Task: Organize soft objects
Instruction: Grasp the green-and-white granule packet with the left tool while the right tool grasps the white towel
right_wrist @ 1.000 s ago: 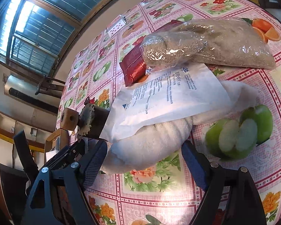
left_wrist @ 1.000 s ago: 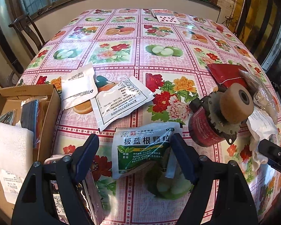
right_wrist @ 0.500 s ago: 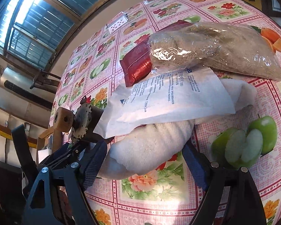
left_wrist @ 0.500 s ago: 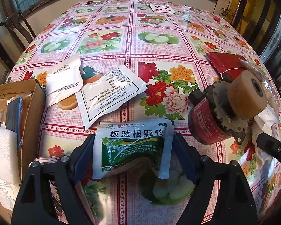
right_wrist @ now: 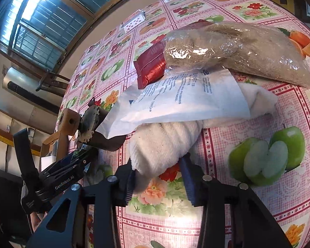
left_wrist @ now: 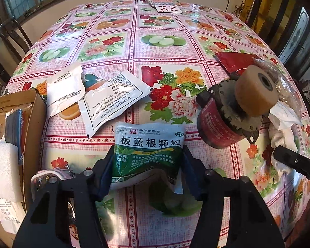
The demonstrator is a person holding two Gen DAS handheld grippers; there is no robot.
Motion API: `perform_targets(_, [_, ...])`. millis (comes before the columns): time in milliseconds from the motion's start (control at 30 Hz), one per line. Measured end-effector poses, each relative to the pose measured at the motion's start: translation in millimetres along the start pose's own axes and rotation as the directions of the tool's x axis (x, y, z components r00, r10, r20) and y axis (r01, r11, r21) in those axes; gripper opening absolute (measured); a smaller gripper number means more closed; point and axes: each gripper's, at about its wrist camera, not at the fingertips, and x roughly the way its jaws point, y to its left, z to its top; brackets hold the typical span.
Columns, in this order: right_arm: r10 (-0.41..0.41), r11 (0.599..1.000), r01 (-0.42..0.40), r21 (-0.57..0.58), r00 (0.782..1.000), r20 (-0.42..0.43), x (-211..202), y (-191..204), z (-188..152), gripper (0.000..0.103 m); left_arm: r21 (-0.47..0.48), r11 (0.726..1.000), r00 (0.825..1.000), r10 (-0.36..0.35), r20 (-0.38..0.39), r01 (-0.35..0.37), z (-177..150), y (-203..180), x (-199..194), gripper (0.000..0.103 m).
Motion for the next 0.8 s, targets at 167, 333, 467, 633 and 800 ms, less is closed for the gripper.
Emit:
perform_targets(167, [0.022, 1.000, -0.022, -0.016, 1.000, -0.002, -7.5, -3.4, -10.7, 0.026, 0.013, 1.000, 1.000, -0.023, 0.002, 0.023, -7.5, -2.9, -5.9, 0.054])
perform_targets(333, [0.035, 0.997, -0.034, -0.064, 0.999, 0.013, -22.9, 1.8, -23.5, 0.025, 0.014, 0.999, 0.999, -0.047, 0.017, 0.047, -16.9, -3.5, -13.6, 0.054])
perform_targets(467, [0.052, 0.995, -0.051, -0.080, 0.999, 0.017, -32.2, 1.1, -30.2, 0.025, 0.007, 0.996, 0.995, -0.093, 0.029, 0.092, -21.2, -3.3, -25.3, 0.054])
perform_targets(633, [0.089, 0.991, -0.087, -0.105, 0.996, 0.011, -42.3, 10.1, -40.3, 0.025, 0.024, 0.993, 0.992, -0.115, 0.059, 0.114, -23.2, -6.9, -45.5, 0.054])
perform_targets(800, [0.129, 0.981, -0.128, -0.148, 0.992, -0.004, -47.2, 30.6, -52.9, 0.025, 0.037, 0.993, 0.989, -0.118, 0.086, 0.116, -28.2, -6.8, -60.6, 0.054])
